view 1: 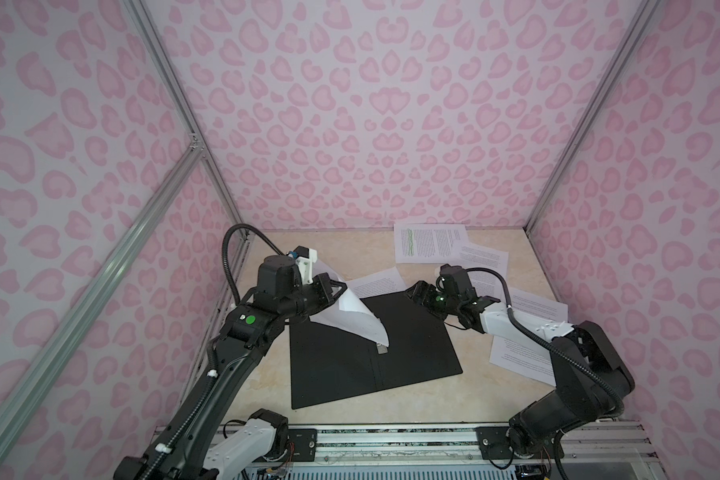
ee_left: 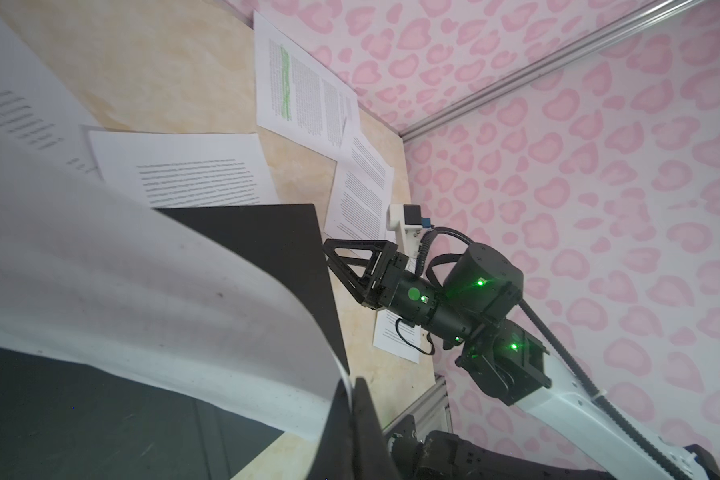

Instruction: Put the files into the folder

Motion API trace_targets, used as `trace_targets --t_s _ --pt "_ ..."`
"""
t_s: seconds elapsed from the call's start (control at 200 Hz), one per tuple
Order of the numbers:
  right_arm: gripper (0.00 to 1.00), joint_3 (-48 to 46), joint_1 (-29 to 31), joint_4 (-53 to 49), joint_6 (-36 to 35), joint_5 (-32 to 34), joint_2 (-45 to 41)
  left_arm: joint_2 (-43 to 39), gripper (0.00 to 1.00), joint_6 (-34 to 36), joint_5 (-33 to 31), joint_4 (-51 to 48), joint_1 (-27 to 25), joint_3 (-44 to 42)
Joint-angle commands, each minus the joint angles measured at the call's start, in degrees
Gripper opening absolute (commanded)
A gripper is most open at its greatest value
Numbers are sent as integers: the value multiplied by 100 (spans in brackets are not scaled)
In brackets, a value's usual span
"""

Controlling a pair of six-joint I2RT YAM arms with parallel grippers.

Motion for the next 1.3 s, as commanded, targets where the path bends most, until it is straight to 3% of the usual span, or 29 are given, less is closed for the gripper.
trace_targets --t_s 0.0,0.24,0.46,0.615,0.77,0.945,1.295 --pt "89 -313 -482 97 -430 -788 -300 573 3 -300 96 927 -390 468" --pt "92 -787 -1158 -65 -764 -1088 -861 887 3 -570 218 1594 -1055 467" --pt "92 -1182 -1071 423 -611 -1270 -923 -77 3 -1040 -241 1765 -1063 -1168" --pt "93 -1295 -485 363 -851 -987 -1039 -889 3 -1601 -743 1903 -1050 -2900" --pt "93 -1502 106 629 -885 -807 -875 -883 3 -1526 -1006 1900 -841 -4003" --pt "93 -1607 644 905 -917 -761 -432 -735 3 -1186 -1494 1582 -685 -4398" --pt "92 -1750 1179 1598 -824 -959 130 -624 3 -892 -1585 1665 -667 -4583"
